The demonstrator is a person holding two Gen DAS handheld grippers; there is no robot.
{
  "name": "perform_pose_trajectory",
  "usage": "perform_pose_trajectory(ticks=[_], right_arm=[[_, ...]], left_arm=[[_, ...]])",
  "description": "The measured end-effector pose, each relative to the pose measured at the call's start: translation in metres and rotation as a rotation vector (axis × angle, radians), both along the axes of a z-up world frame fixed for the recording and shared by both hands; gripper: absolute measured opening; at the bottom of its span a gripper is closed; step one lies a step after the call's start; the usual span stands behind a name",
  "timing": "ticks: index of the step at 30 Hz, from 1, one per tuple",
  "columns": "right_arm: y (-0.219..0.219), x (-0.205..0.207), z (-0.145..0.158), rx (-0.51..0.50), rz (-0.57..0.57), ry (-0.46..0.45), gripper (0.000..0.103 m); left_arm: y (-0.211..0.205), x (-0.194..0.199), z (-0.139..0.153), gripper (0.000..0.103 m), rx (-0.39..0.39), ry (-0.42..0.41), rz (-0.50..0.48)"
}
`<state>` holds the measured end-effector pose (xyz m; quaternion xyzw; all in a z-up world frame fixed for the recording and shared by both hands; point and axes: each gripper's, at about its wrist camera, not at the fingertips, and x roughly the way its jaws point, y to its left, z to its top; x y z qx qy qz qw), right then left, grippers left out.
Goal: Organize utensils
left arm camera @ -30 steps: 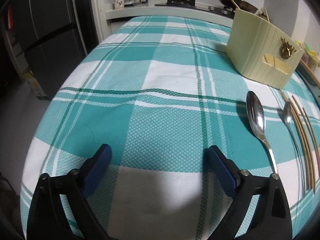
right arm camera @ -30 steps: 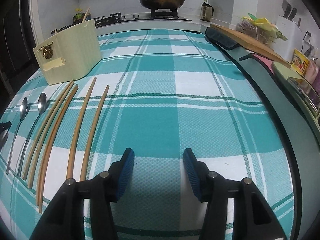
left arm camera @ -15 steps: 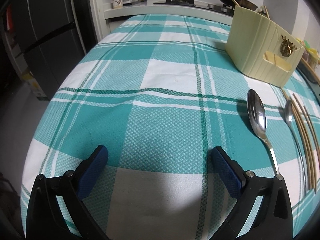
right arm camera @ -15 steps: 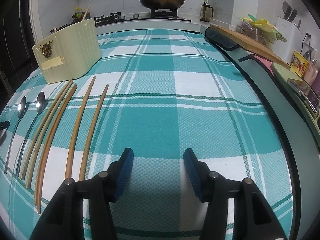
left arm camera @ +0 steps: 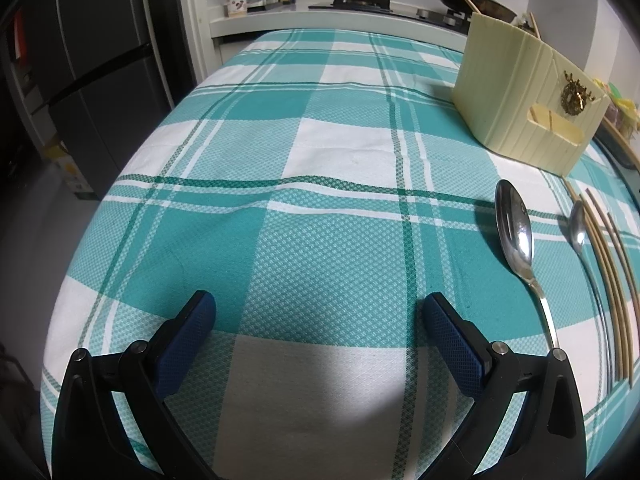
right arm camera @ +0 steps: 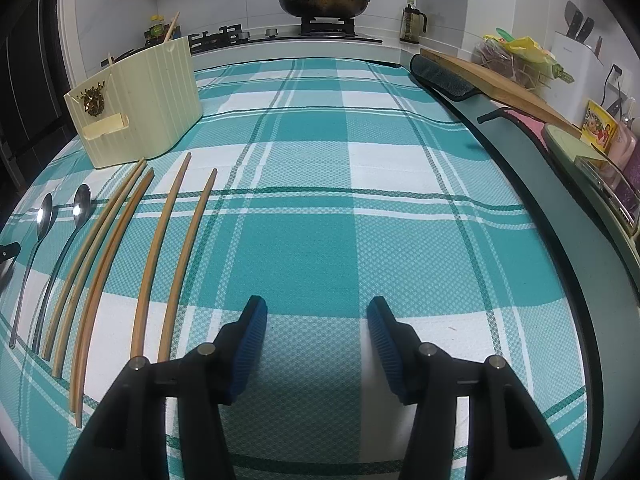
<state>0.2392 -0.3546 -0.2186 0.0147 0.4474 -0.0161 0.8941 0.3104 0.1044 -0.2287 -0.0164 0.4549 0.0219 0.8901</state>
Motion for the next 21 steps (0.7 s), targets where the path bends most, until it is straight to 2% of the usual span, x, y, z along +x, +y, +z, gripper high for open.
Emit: perform_pose_trajectory(ticks=[21], right_arm=[[-0.0001, 0.0000, -0.0002, 0.001, -0.001, -0.001, 0.055]], left_arm=[[-0.0013, -0.0023, 0.0000, 0.103, 0.003, 0.002, 0.027]])
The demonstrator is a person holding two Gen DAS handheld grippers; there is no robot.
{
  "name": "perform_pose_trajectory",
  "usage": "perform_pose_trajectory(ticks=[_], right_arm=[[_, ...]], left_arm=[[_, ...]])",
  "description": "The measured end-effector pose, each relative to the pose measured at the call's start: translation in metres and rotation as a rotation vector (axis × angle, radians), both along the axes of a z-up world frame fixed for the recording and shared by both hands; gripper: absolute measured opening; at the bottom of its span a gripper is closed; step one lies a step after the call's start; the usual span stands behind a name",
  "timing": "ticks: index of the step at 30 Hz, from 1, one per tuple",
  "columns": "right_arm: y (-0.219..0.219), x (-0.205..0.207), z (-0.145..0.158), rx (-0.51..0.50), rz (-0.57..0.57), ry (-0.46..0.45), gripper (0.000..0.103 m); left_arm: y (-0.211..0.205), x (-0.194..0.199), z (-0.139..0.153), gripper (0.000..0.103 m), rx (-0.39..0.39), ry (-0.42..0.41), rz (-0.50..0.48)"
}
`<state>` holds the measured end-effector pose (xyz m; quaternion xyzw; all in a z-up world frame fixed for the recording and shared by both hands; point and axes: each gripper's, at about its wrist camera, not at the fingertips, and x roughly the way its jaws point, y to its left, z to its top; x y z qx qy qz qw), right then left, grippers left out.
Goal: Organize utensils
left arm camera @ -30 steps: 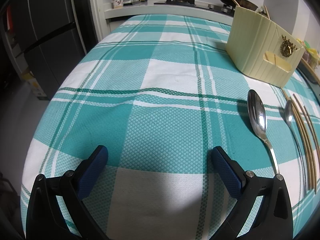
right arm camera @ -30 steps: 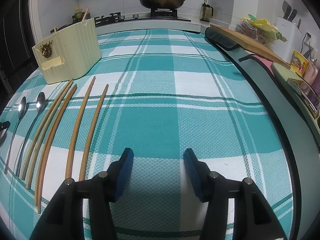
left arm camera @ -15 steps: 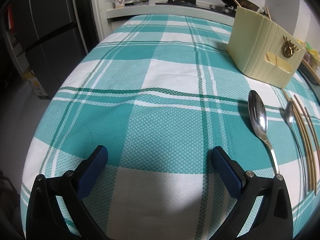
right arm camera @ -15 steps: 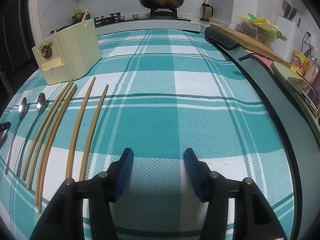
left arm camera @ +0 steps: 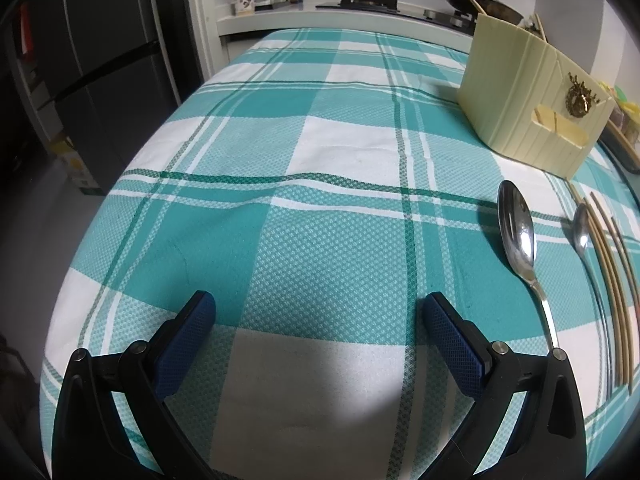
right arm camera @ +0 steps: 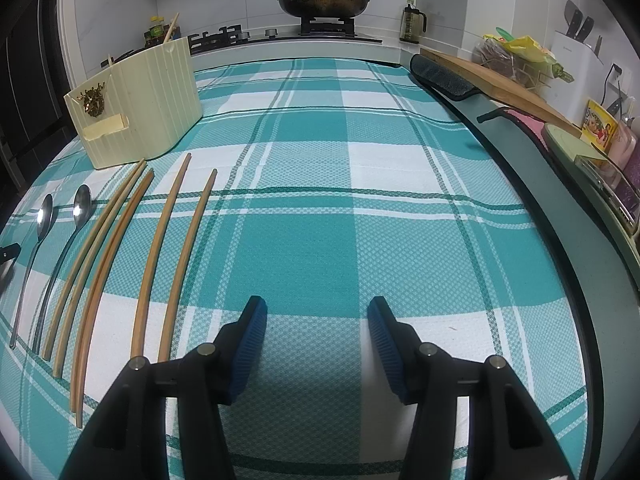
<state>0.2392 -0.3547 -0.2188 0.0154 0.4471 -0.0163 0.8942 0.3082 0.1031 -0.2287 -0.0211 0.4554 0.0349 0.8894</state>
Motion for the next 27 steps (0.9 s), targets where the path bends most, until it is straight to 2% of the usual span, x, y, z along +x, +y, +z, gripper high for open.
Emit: perform_pose_trajectory(ticks=[18, 20, 23, 27], right_arm=[[0.000, 0.000, 0.000, -0.002, 0.000, 0.000, 0.055], [0.000, 0.000, 0.000, -0.002, 0.000, 0.000, 0.055], [0.000, 0.000, 0.000, -0.003, 0.000, 0.000, 0.055], [0.000, 0.000, 0.000, -0.003, 0.000, 0.000, 0.055]], left_arm=[[0.000, -0.001, 0.001, 0.102, 0.002, 0.003, 0.001], [-0.003, -0.008, 0.005, 0.102, -0.030, 0.001, 0.003], [-0.019, -0.024, 0.017, 0.102, -0.129, -0.021, -0.035], [-0.063, -0.033, 0.031, 0.102, -0.155, -0.034, -0.120]])
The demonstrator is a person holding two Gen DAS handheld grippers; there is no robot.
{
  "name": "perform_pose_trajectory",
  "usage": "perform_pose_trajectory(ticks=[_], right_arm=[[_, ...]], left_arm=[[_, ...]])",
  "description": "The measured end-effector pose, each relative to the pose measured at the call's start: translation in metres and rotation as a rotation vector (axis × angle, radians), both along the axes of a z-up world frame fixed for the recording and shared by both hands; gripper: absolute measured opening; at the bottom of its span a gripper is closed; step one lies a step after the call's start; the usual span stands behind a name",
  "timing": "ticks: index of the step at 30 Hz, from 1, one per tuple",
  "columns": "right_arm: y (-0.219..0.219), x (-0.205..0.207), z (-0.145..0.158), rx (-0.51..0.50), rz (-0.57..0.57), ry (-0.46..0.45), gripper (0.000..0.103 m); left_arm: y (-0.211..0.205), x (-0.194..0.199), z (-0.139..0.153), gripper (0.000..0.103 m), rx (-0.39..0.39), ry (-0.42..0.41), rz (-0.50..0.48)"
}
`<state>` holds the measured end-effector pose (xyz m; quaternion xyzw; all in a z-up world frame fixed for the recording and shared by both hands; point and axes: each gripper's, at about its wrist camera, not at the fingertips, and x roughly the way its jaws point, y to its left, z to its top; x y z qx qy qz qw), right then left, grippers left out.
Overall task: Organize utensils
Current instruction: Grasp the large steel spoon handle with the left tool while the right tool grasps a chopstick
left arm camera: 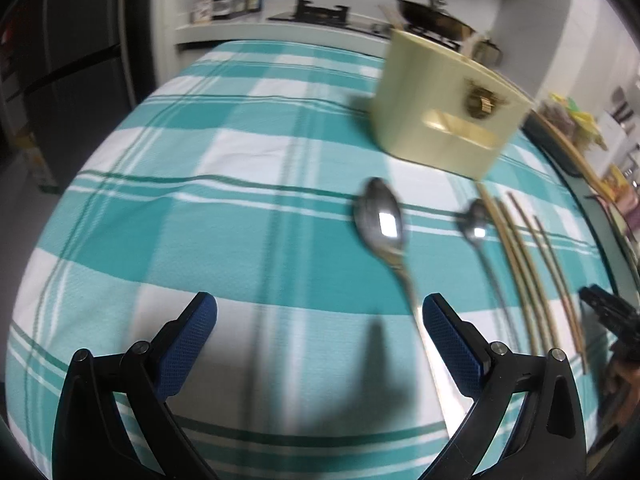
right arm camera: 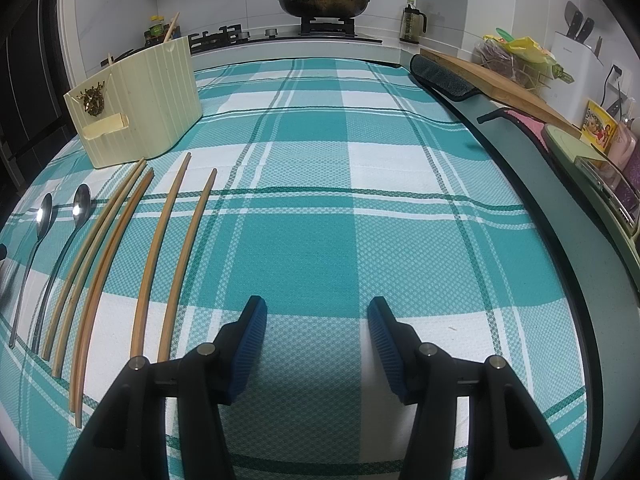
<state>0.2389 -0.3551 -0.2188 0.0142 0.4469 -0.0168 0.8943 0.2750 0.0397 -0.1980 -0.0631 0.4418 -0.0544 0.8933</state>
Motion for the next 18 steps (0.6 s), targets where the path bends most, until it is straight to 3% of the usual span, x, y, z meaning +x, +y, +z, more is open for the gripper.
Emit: perform_pose_trajectory(ticks=[3, 5, 7, 18], right_arm=[[0.000, 0.000, 0.000, -0.001, 0.000, 0.000, 0.055], [0.000, 0.000, 0.000, 0.000, 0.000, 0.000, 0.055], [0.000, 0.000, 0.000, 0.000, 0.000, 0.000, 0.055], [0.000, 0.000, 0.000, 0.002, 0.000, -0.001, 0.055]], left_arm=[[-0.031, 0.005, -0.008, 0.102, 0.022, 0.032, -0.053], [-0.048, 0.009, -0.021, 0.102, 0.096, 0.057, -0.074], [-0.058, 0.007, -0.025, 0.103, 0.189, 0.033, -0.080], [-0.025, 0.000, -0.024, 0.103, 0.169, 0.034, -0.065]])
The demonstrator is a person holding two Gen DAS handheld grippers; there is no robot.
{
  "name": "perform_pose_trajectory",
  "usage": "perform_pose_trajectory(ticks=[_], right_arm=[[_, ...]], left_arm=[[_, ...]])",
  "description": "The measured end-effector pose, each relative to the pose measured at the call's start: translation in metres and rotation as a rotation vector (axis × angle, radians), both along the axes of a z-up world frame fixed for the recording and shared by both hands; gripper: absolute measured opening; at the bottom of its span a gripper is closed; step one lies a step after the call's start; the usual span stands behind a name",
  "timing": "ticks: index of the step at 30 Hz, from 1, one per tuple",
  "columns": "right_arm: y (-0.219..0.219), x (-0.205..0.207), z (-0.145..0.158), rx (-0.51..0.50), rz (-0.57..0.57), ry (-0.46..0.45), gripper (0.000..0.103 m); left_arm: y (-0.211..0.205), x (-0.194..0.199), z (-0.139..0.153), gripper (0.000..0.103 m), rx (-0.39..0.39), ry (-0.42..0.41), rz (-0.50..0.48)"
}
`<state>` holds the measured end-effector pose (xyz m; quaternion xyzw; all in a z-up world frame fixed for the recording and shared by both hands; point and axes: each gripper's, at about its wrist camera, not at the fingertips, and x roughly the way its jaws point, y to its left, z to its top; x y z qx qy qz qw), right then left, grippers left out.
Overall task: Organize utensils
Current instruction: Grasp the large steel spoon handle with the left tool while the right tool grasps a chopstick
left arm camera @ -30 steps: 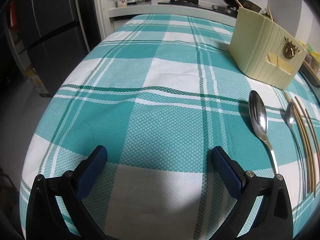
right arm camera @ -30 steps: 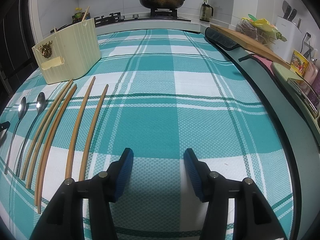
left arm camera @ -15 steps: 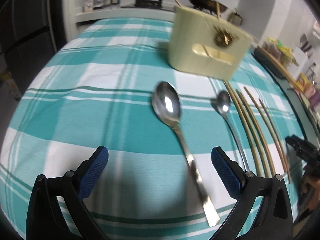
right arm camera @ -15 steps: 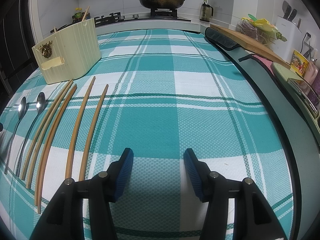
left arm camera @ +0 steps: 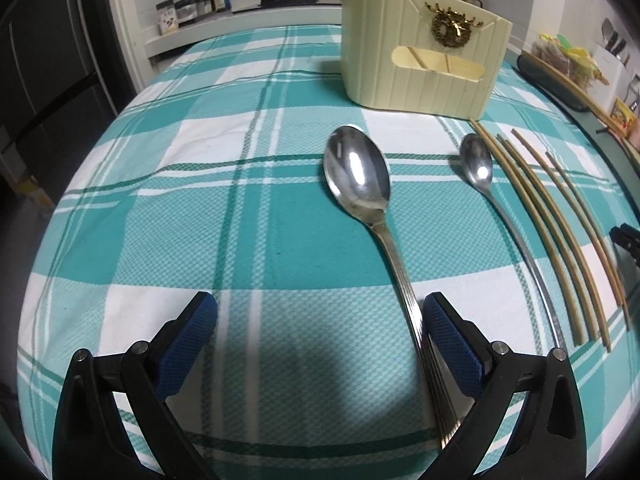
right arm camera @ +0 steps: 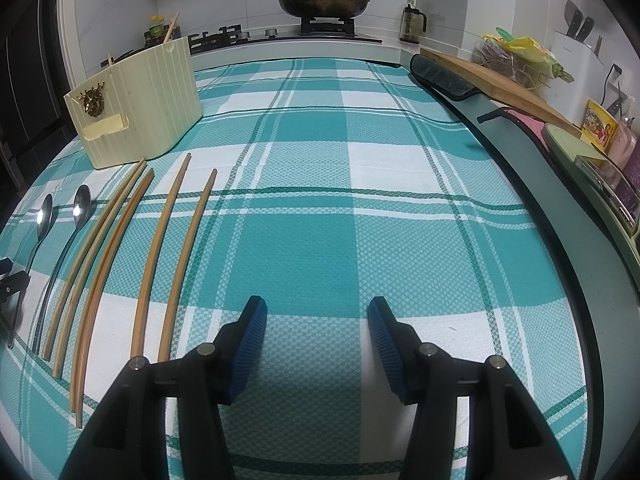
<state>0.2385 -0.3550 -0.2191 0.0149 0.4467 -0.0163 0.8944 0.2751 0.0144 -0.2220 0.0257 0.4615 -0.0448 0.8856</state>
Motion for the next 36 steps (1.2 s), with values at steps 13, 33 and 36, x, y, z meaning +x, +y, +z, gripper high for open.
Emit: perform_pose_trajectory(ticks=[13, 33, 36], right_arm=[[-0.002, 0.005, 0.005, 0.019, 0.014, 0.050, 0.055], [0.051, 0.051, 0.008, 0.021, 0.227, 0.295, 0.016], [0.047, 0.055, 0.009, 0.061, 0.253, 0.322, 0.028]], left_arm=[[0.012, -0.002, -0.001, 0.103, -0.003, -0.004, -0.011], [0.041, 0.005, 0.003, 0.102, 0.032, 0.114, -0.121], [0.033, 0.015, 0.004, 0.102, 0.018, 0.151, -0.174]])
